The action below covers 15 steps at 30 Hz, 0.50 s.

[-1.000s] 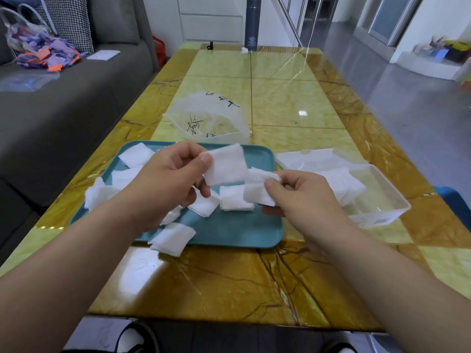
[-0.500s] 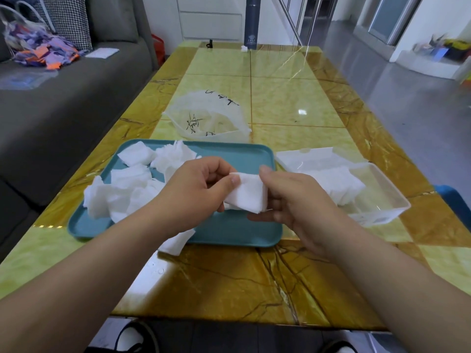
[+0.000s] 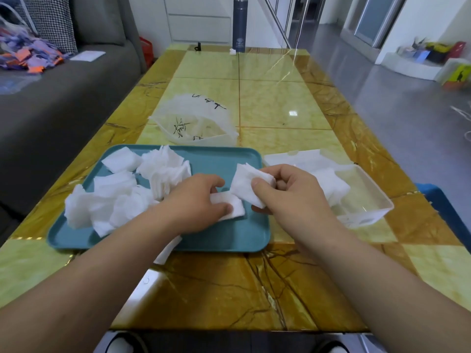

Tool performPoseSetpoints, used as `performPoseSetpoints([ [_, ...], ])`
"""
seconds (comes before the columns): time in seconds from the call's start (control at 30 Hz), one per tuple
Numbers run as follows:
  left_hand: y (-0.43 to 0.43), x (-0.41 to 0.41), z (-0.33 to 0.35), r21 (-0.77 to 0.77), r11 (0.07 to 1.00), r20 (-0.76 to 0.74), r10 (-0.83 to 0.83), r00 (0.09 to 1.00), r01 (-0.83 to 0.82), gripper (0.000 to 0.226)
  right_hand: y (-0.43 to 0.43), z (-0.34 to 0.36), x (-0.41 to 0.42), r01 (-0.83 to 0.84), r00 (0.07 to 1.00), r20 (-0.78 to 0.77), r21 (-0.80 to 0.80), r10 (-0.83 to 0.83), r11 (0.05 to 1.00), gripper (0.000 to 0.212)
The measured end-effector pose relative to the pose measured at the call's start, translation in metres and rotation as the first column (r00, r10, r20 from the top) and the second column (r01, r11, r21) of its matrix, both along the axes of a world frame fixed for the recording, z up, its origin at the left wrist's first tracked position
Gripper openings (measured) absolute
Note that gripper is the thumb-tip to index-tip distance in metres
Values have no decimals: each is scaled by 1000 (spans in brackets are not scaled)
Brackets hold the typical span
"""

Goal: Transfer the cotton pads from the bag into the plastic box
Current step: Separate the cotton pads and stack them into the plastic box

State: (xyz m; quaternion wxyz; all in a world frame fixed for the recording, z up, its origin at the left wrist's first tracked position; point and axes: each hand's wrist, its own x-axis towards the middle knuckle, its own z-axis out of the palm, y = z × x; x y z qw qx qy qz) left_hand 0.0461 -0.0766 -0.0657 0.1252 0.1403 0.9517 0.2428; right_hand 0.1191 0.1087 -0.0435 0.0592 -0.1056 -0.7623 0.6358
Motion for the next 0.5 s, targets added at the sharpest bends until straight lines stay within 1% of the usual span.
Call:
performPoseSetpoints([
  [0.1, 0, 5, 6, 19, 1000, 33, -3, 999, 3, 29, 3, -1, -1, 11, 1000, 3, -10, -11, 1000, 7],
  [0.17, -2, 9, 7, 78, 997, 15, 8, 1000, -10, 23, 3, -2, -2, 21, 1000, 9, -33, -21, 999, 7],
  [0.23, -4, 14, 9, 181, 983, 15, 31, 999, -33, 20, 4, -2, -3, 27, 1000, 14, -45, -26, 999, 7],
  [0.33, -11, 22, 18, 363, 929, 40, 70, 997, -80, 13, 4, -2, -4, 42, 999, 10, -20, -41, 999, 7],
  [0.4, -17, 27, 28, 452, 888, 63, 67, 996, -88, 12, 3, -2, -3, 52, 999, 0, 3, -52, 999, 7],
  [0.5, -25, 34, 40, 544, 838, 99, -19, 995, -38, 24, 2, 0, -2, 61, 998, -9, 12, -61, 998, 8],
])
